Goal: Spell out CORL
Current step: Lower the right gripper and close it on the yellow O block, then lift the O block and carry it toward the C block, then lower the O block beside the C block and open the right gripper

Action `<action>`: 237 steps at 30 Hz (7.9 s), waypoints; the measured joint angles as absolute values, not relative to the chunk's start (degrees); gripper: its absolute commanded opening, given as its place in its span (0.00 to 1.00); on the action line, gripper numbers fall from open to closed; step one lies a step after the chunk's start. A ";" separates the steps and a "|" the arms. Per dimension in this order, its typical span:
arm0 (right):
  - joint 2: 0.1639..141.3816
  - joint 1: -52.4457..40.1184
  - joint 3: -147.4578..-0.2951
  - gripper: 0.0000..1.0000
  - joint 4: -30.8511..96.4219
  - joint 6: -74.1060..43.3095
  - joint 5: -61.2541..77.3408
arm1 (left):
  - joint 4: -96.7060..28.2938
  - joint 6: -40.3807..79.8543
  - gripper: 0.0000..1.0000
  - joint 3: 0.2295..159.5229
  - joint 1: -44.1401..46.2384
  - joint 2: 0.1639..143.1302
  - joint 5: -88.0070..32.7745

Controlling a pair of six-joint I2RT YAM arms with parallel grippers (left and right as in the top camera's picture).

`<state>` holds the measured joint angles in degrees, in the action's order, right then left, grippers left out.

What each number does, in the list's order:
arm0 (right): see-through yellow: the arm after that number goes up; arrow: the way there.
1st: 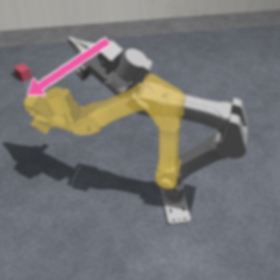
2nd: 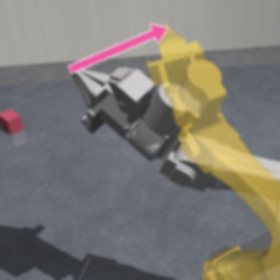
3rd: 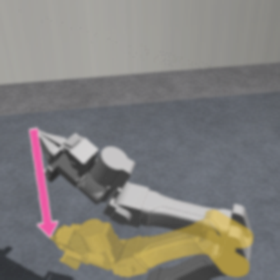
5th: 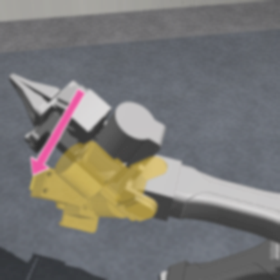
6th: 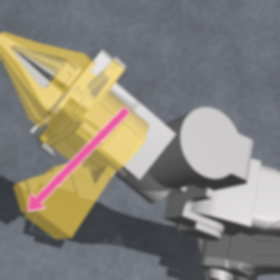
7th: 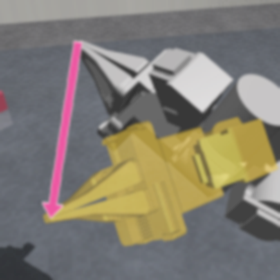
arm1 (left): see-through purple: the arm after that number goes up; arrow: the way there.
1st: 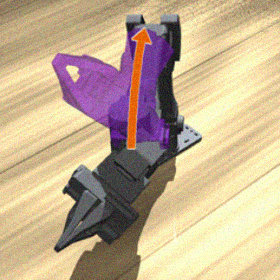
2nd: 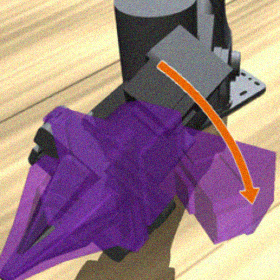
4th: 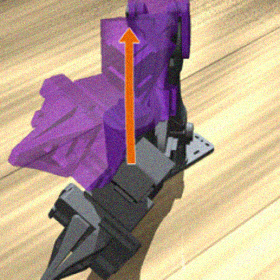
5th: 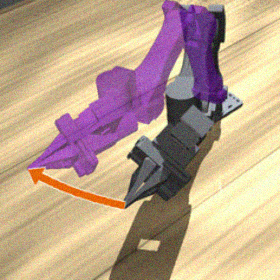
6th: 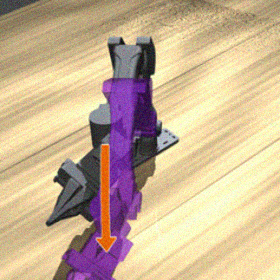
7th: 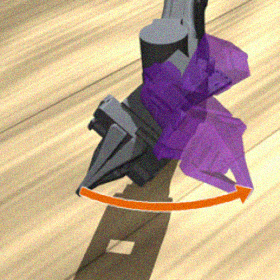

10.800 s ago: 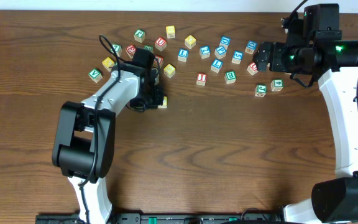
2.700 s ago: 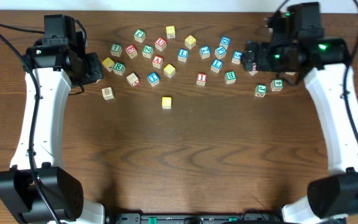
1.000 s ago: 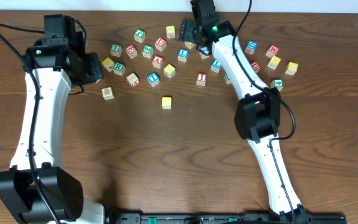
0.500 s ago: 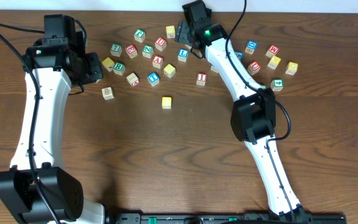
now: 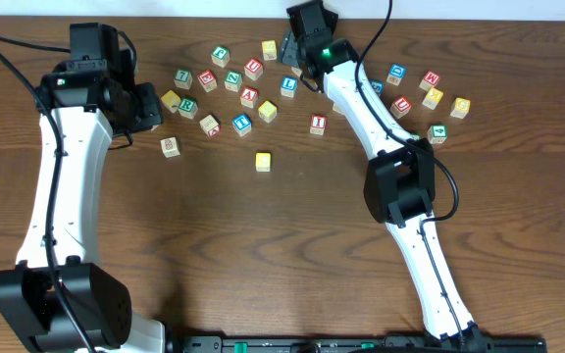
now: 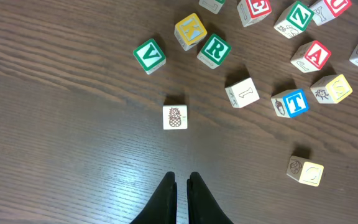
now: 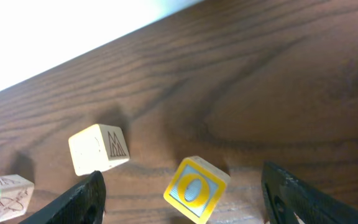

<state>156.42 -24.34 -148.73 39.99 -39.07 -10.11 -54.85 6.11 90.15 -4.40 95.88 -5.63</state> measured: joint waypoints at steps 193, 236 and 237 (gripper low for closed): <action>131.35 -34.11 -112.86 0.11 62.26 -19.70 5.17 | -52.88 6.11 0.08 90.15 -4.40 95.88 -5.63; 131.22 -38.57 -101.97 0.34 50.50 -29.45 -5.80 | -52.07 6.11 0.08 90.15 -4.40 95.88 -5.63; 131.22 -38.48 -102.08 0.34 50.74 -29.43 -5.78 | -52.07 6.11 0.08 90.15 -4.40 95.88 -5.63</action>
